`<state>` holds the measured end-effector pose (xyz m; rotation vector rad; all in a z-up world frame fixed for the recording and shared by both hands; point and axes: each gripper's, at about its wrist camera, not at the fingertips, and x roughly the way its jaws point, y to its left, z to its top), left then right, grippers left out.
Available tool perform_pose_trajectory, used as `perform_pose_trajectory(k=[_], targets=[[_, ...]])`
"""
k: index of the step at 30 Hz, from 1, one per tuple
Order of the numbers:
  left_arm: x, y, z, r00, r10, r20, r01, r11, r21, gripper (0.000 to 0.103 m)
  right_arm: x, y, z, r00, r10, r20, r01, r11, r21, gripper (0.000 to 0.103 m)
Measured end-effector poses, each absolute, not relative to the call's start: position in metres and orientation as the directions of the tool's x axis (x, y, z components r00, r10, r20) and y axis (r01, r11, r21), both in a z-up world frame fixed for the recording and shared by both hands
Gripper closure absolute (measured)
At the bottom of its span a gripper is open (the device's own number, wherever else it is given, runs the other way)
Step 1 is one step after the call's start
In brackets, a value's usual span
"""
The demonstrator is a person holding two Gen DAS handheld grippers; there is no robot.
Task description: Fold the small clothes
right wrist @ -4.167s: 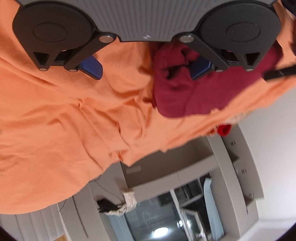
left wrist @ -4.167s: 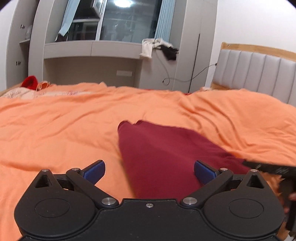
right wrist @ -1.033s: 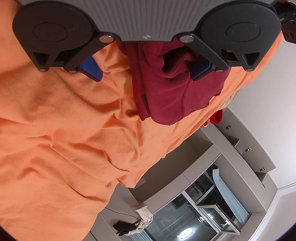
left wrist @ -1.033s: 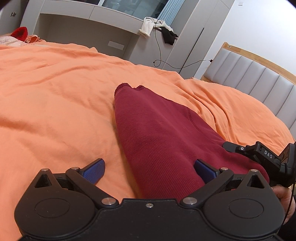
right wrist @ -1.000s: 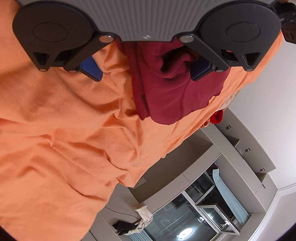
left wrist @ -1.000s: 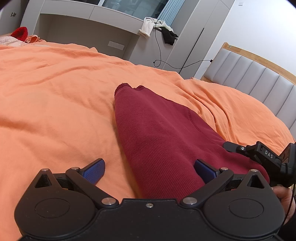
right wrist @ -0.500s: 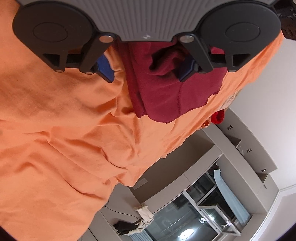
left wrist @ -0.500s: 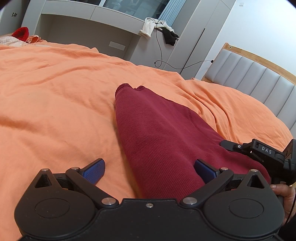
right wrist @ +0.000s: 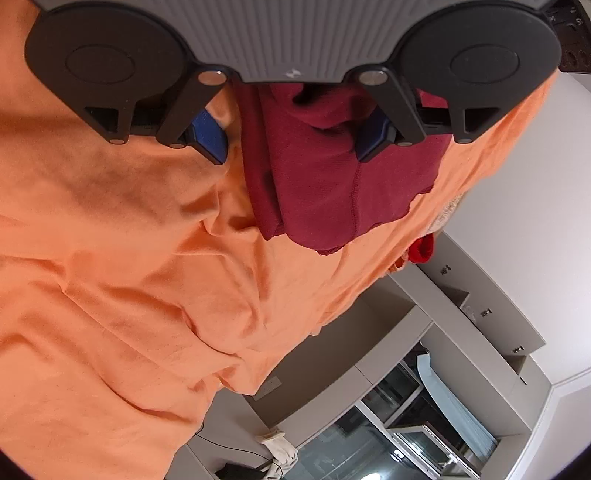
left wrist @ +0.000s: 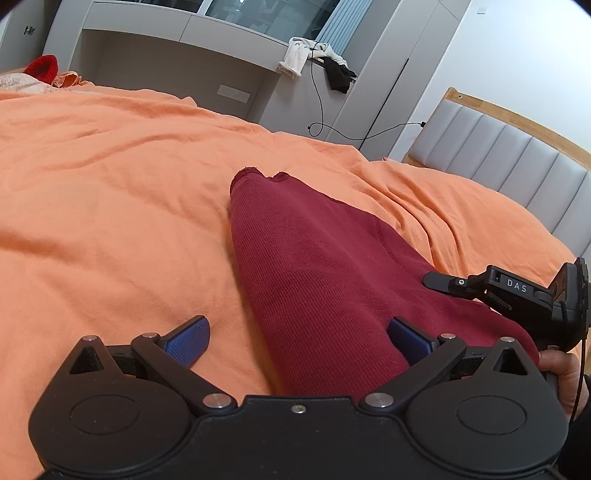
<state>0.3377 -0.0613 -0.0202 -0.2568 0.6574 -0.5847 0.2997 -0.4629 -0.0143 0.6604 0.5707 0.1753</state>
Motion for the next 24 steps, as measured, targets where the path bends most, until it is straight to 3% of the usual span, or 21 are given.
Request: perform_pose_trajectory(k=[4, 10, 14, 17, 24], targets=[[0.337, -0.062, -0.02, 0.64, -0.585, -0.499, 0.428, 0.81, -0.401, 0.0, 0.293, -0.457, -0.016, 0.841, 0.33, -0.43, -0.009, 0.802, 0.598, 0.022], [0.337, -0.061, -0.02, 0.639, -0.585, -0.499, 0.427, 0.81, -0.402, 0.0, 0.289, -0.45, -0.01, 0.849, 0.318, -0.421, -0.035, 0.83, 0.556, 0.051], [0.337, -0.062, -0.02, 0.641, -0.584, -0.499, 0.427, 0.811, -0.401, 0.0, 0.288, -0.44, -0.004, 0.849, 0.3, -0.434, -0.048, 0.863, 0.503, 0.054], [0.337, -0.061, -0.02, 0.639, -0.585, -0.499, 0.427, 0.81, -0.402, 0.0, 0.286, -0.436, -0.002, 0.851, 0.29, -0.437, -0.048, 0.873, 0.486, 0.055], [0.337, -0.061, -0.02, 0.64, -0.585, -0.498, 0.428, 0.81, -0.401, 0.0, 0.295, -0.456, -0.015, 0.824, 0.356, -0.44, -0.004, 0.781, 0.625, 0.04]])
